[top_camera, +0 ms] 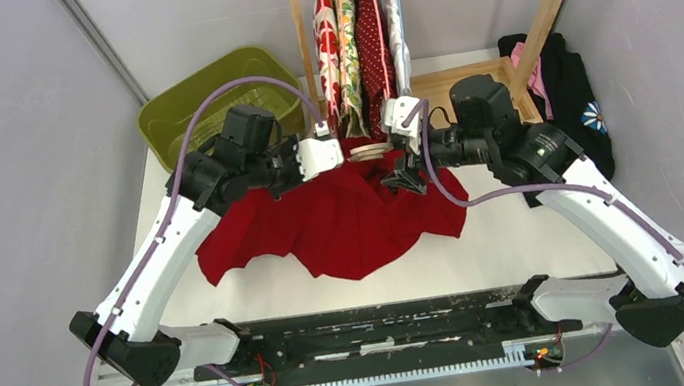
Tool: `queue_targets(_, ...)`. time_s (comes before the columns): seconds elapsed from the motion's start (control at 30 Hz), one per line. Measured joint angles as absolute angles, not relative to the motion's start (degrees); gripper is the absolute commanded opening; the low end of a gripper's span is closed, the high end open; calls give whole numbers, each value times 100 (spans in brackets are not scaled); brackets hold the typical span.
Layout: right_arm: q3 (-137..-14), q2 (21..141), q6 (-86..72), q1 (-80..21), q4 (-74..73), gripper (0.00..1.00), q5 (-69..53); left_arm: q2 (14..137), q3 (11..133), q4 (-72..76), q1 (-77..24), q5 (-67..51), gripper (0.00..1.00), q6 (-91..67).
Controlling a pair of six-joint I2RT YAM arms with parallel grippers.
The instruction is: Remove the skirt from the hanger
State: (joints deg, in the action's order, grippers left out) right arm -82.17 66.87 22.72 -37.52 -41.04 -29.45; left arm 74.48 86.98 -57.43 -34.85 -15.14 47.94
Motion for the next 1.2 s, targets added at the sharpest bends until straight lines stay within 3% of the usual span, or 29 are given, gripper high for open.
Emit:
queue_targets(0.5,-7835,6908,2126,-3778,-3828,63,-2585,7413,8781,-5730,-3485,-1522,3,4792)
queue_targets(1.2,-7972,7605,2998,-3830,-2917,62,119,6729,8359,-5651,-3441,-1190,3,4783)
